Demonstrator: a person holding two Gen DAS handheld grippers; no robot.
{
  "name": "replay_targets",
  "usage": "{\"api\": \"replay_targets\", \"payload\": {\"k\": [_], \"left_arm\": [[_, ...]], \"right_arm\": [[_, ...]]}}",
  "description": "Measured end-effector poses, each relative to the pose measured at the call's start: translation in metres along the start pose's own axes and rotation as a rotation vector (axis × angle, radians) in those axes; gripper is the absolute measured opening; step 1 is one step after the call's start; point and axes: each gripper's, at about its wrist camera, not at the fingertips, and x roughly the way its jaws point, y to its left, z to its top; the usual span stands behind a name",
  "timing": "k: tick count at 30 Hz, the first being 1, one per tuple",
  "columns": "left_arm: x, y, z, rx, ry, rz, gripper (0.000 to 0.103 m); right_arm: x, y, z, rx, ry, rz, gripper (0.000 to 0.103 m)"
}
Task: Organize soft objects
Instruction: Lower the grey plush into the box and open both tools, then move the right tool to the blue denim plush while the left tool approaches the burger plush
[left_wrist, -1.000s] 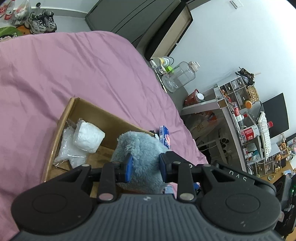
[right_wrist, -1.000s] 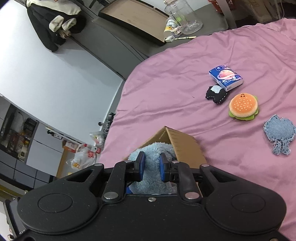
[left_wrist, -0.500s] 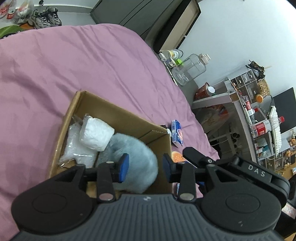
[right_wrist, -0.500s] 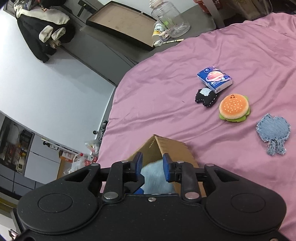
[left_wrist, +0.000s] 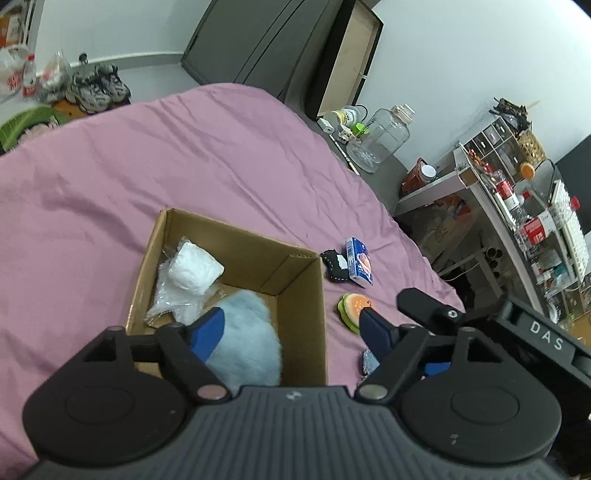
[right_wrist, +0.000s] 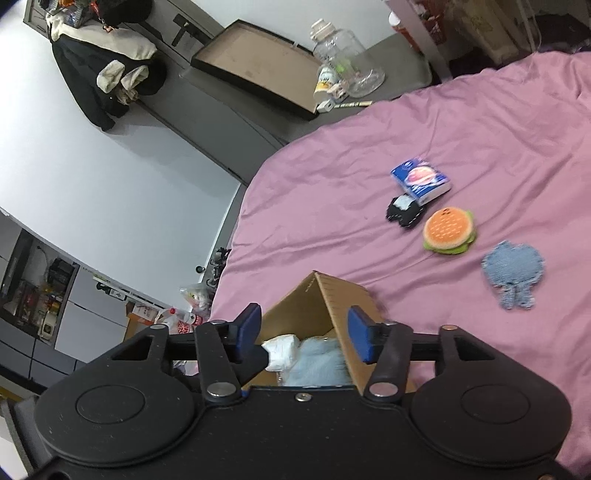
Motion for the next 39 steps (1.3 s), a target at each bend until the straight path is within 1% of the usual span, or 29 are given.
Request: {"api": "replay_targets", "payload": {"k": [3, 5, 6, 8, 9, 11, 16, 20, 25, 33, 39], "left_arm": [[-0.01, -0.011, -0.004, 0.013, -0.006, 0.019, 0.083], [-0.016, -0.018, -0.007, 0.021, -0.01, 0.03, 0.085], [-0.02, -0.023, -0.008, 0.029, -0.014, 0.044, 0.086], [-0.026, -0.033, -0.012, 0.048, -0.019, 0.069, 0.092], [-0.029, -0.038, -0.014, 0.057, -0.021, 0.077, 0.093], [-0.033, -0.046, -0.018, 0.071, -0.019, 0.091, 0.094], [-0.046, -0.066, -0.029, 0.114, -0.018, 0.113, 0.095], [-0.054, -0.076, -0.037, 0.122, -0.032, 0.13, 0.099], [-0.06, -0.092, -0.047, 0.151, -0.047, 0.143, 0.099], [-0.062, -0.118, -0.059, 0.193, -0.058, 0.165, 0.099], [-0.052, -0.134, -0.068, 0.217, -0.046, 0.181, 0.099]], "right_arm": [[-0.016, -0.005, 0.001, 0.002, -0.01, 0.008, 0.057], [-0.028, -0.007, 0.003, -0.002, -0.026, 0.008, 0.065], [-0.034, -0.007, 0.004, -0.007, -0.035, 0.007, 0.067], [-0.047, -0.011, 0.007, -0.014, -0.055, 0.007, 0.072], [-0.053, -0.012, 0.009, -0.014, -0.064, 0.009, 0.074], [-0.066, -0.018, 0.011, -0.013, -0.081, 0.011, 0.083], [-0.093, -0.033, 0.018, -0.022, -0.119, -0.013, 0.092], [-0.11, -0.052, 0.023, -0.007, -0.136, -0.012, 0.092], [-0.123, -0.069, 0.028, 0.001, -0.146, -0.018, 0.093], [-0.132, -0.09, 0.033, 0.022, -0.126, 0.0, 0.094], [-0.131, -0.109, 0.036, 0.055, -0.102, -0.013, 0.096]]}}
